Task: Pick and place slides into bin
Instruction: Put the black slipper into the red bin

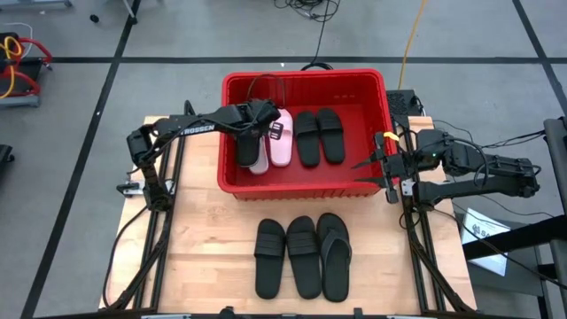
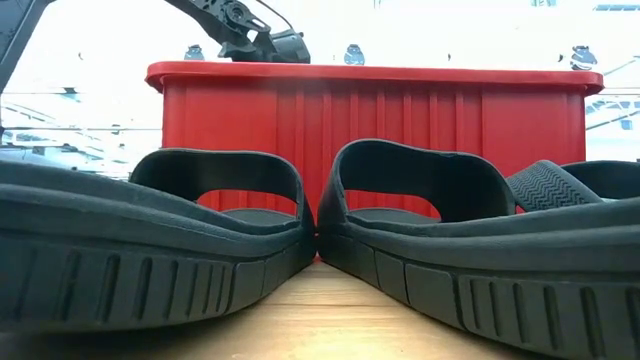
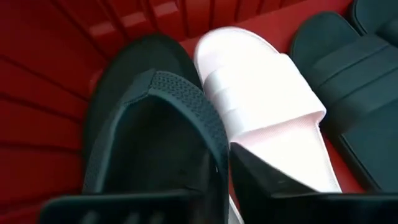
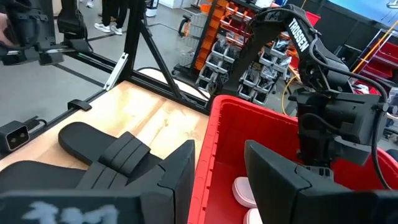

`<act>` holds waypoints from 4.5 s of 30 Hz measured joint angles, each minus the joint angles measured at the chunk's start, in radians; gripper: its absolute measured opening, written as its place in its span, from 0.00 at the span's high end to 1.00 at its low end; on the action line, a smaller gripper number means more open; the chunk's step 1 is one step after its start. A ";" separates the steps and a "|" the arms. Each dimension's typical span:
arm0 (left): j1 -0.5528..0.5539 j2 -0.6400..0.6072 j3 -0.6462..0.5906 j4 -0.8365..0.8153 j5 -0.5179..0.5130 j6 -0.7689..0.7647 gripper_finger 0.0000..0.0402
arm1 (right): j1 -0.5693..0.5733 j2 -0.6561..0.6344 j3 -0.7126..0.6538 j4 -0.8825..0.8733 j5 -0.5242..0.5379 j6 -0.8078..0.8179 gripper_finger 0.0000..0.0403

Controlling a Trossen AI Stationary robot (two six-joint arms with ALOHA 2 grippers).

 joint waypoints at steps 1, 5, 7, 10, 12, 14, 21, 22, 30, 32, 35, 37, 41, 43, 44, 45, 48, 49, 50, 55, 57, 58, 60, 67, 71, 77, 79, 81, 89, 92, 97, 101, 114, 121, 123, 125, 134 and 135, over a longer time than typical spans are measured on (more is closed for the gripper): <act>0.000 0.000 0.000 -0.001 0.014 -0.002 0.92 | 0.000 0.000 0.000 0.000 0.000 0.000 0.68; -0.005 0.000 0.000 -0.013 0.021 -0.103 0.98 | 0.000 0.000 0.000 0.000 0.000 0.001 0.68; -0.015 0.000 0.000 -0.024 -0.002 -0.144 0.99 | 0.000 0.000 0.000 0.000 0.000 0.002 0.68; -0.041 -0.002 0.000 -0.042 -0.050 -0.215 0.99 | 0.000 0.000 0.000 0.000 0.000 0.002 0.68; -0.065 -0.002 0.000 -0.051 -0.078 -0.279 1.00 | 0.000 0.000 0.000 0.000 0.000 0.001 0.68; -0.091 -0.002 0.000 -0.052 -0.115 -0.325 1.00 | 0.000 0.000 0.000 0.001 0.000 0.000 0.68; -0.168 -0.003 0.000 -0.100 -0.270 -0.518 1.00 | 0.000 0.000 0.000 0.003 -0.001 -0.003 0.68; -0.175 -0.004 0.000 -0.099 -0.288 -0.530 1.00 | 0.000 0.000 0.000 0.004 -0.001 -0.003 0.68; -0.199 0.014 0.000 -0.132 -0.326 -0.493 1.00 | 0.000 0.000 0.000 0.004 -0.002 -0.027 0.68; -0.201 0.018 0.000 -0.156 -0.323 -0.460 1.00 | 0.000 0.000 0.000 0.003 -0.002 -0.030 0.68; -0.203 0.028 0.000 -0.154 -0.313 -0.426 1.00 | 0.000 0.000 0.000 0.003 -0.002 -0.032 0.68; -0.205 0.036 0.000 -0.156 -0.311 -0.441 1.00 | 0.000 0.000 0.000 0.003 -0.002 -0.045 0.68; -0.203 0.049 0.000 -0.152 -0.292 -0.463 1.00 | 0.000 0.000 0.000 0.006 -0.002 -0.052 0.68; -0.194 0.051 0.000 -0.153 -0.238 -0.450 1.00 | 0.000 0.000 0.000 0.006 -0.002 -0.052 0.68; -0.190 0.051 0.000 -0.148 -0.215 -0.437 0.99 | 0.000 0.000 0.000 0.006 -0.002 -0.052 0.68; -0.186 0.050 0.000 -0.145 -0.200 -0.426 0.98 | 0.000 0.000 0.000 0.006 -0.002 -0.052 0.68; -0.182 0.050 0.000 -0.148 -0.190 -0.419 0.95 | 0.000 0.000 0.000 0.006 -0.002 -0.052 0.68; -0.182 0.050 0.000 -0.148 -0.190 -0.420 0.93 | 0.000 0.000 0.000 0.006 -0.002 -0.051 0.68; -0.182 0.050 0.000 -0.149 -0.190 -0.420 0.91 | 0.000 0.000 0.000 0.006 -0.002 -0.051 0.68; -0.181 0.050 0.000 -0.151 -0.174 -0.419 0.79 | 0.000 0.000 0.000 0.006 -0.002 -0.050 0.68; -0.181 0.050 0.000 -0.152 -0.154 -0.410 0.74 | 0.000 0.000 0.000 0.006 -0.002 -0.049 0.68; -0.181 0.050 0.000 -0.151 -0.149 -0.406 0.72 | 0.000 0.000 0.000 0.006 -0.002 -0.049 0.68; -0.182 0.050 0.000 -0.151 -0.146 -0.408 0.68 | 0.000 0.000 0.000 0.006 -0.002 -0.049 0.68; -0.181 0.045 0.000 -0.153 -0.122 -0.363 0.65 | 0.000 0.000 0.000 0.006 -0.002 -0.048 0.68; -0.181 0.014 0.000 -0.157 -0.116 -0.332 0.65 | 0.000 0.000 0.000 0.006 -0.002 -0.048 0.68; -0.181 -0.048 0.000 -0.159 -0.116 -0.283 0.65 | 0.000 0.000 0.000 0.006 -0.003 -0.048 0.68; -0.181 -0.073 0.000 -0.157 -0.116 -0.248 0.65 | 0.000 0.000 0.000 0.005 -0.002 -0.048 0.68; -0.185 -0.099 0.000 -0.157 -0.114 -0.163 0.65 | 0.000 -0.003 0.000 -0.005 0.000 -0.048 0.68; -0.288 -0.264 0.000 -0.155 0.006 0.148 0.65 | 0.000 -0.054 0.000 -0.067 0.002 -0.019 0.68; -0.385 -0.323 0.000 -0.155 0.005 0.220 0.65 | 0.000 -0.073 0.000 -0.120 0.002 0.021 0.68; -0.584 -0.354 0.000 -0.156 -0.066 0.256 0.65 | 0.000 -0.086 0.000 -0.188 -0.002 0.084 0.68; -0.729 -0.328 0.000 -0.163 -0.090 0.203 0.65 | 0.000 -0.083 0.000 -0.187 -0.002 0.084 0.68; -0.962 -0.223 0.000 -0.174 -0.087 -0.108 0.65 | 0.022 -0.071 0.000 -0.374 -0.086 0.251 0.68; -0.979 -0.213 0.000 -0.174 -0.096 -0.171 0.65 | 0.177 -0.025 0.000 -0.623 -0.098 0.413 0.68; -0.981 -0.214 0.000 -0.174 -0.095 -0.178 0.65 | 0.229 -0.002 0.000 -0.657 -0.111 0.450 0.68; -0.981 -0.213 0.000 -0.174 -0.090 -0.185 0.65 | 0.286 0.023 0.000 -0.674 -0.112 0.491 0.68; -0.981 -0.213 0.000 -0.173 -0.089 -0.190 0.65 | 0.516 0.137 -0.093 -0.614 -0.110 0.581 0.68; -0.981 -0.213 0.000 -0.173 -0.089 -0.190 0.65 | 0.530 0.143 -0.121 -0.579 -0.111 0.591 0.68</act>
